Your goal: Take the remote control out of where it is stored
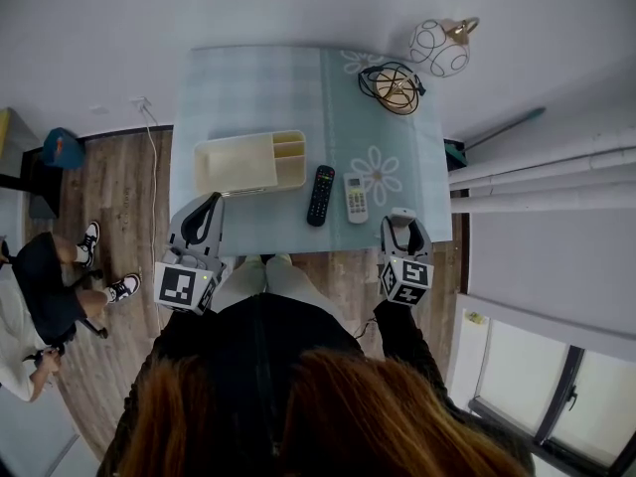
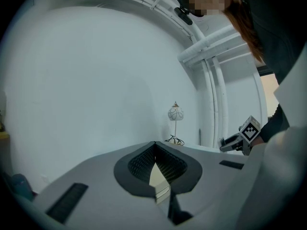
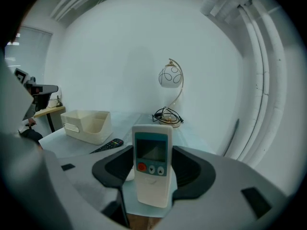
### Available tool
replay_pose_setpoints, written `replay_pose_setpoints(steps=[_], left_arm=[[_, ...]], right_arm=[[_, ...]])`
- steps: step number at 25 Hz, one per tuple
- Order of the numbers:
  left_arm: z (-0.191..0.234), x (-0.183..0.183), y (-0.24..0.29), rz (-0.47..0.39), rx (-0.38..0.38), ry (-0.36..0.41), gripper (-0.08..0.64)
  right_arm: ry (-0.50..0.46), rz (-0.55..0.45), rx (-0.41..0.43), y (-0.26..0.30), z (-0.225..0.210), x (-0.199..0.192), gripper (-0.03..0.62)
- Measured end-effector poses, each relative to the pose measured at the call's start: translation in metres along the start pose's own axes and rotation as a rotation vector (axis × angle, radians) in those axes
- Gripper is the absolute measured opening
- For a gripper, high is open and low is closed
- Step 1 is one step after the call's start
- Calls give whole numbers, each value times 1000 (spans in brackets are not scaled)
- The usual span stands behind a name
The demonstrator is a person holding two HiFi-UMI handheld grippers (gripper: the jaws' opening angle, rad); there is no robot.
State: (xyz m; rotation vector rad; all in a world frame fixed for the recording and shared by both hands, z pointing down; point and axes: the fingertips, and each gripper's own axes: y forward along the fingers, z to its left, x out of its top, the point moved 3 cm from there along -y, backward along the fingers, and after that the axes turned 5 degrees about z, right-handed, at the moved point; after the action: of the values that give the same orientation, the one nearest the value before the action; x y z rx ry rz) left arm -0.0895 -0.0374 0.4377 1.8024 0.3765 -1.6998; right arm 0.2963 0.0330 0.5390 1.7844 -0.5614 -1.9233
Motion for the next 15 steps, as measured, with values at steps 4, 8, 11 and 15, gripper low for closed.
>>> replay_pose_setpoints(steps=[4,8,11,15], left_arm=[[2,-1,-2,0,12,-2,6],[4,-2,-3,-1,17,-6,6],[5,-2,-4,-1,18,-7,6],[6,-2,-4,3,20,-8,6]], right_arm=[[-2,8,5,6,0,2,256],[14,12,8,14,-2,6,256],[19,22,10,21,-4,7,256],[11,42,26,34,-6,10,256]])
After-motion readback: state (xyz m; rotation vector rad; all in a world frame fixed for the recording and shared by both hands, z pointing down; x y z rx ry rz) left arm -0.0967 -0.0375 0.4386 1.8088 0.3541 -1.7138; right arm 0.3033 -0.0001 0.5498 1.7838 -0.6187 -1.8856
